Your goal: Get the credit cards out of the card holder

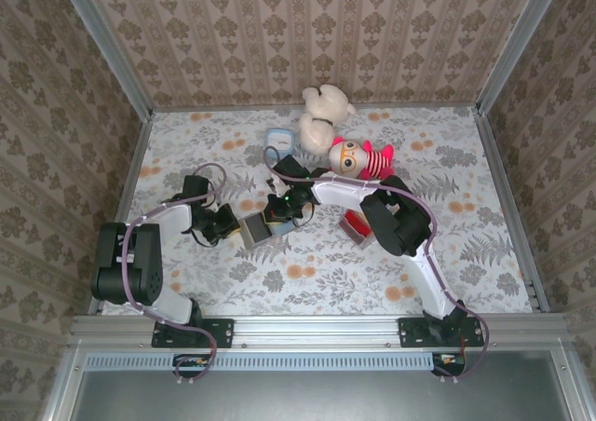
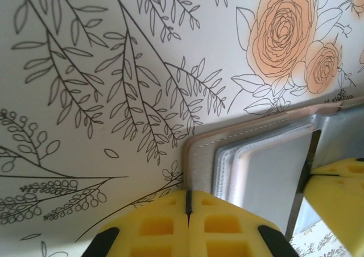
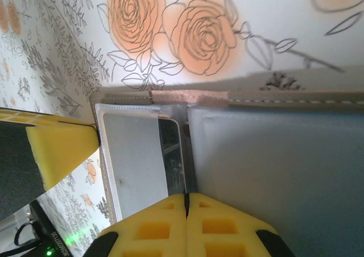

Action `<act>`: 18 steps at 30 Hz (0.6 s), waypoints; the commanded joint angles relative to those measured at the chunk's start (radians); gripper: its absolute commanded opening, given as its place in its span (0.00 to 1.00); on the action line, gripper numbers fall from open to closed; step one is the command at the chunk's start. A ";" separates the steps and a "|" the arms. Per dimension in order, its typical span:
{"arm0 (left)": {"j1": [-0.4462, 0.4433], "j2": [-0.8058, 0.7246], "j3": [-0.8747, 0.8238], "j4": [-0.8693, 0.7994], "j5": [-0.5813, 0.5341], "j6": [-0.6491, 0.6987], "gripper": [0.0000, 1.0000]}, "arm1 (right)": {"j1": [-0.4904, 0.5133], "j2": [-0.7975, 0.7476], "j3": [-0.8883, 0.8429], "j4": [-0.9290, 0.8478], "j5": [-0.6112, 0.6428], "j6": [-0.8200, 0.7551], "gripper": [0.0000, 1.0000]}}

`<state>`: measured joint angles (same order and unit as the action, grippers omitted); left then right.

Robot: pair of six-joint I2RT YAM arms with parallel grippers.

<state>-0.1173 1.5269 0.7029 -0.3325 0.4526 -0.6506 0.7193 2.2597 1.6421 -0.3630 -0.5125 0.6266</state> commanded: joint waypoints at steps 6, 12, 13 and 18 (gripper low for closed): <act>-0.005 -0.027 0.003 -0.014 0.015 0.013 0.03 | -0.020 -0.042 0.019 -0.081 0.045 -0.073 0.00; -0.009 -0.086 -0.016 0.126 0.122 -0.027 0.05 | -0.010 -0.040 0.021 -0.075 0.028 -0.067 0.00; -0.013 -0.089 -0.025 0.162 0.137 -0.043 0.05 | -0.009 -0.039 0.023 -0.073 0.024 -0.066 0.00; -0.051 -0.043 -0.023 0.215 0.148 -0.072 0.05 | -0.003 -0.028 0.035 -0.076 0.025 -0.065 0.00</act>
<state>-0.1528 1.4624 0.6872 -0.1677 0.5648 -0.6964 0.7078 2.2501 1.6459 -0.4019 -0.4942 0.5751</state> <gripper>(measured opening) 0.049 0.056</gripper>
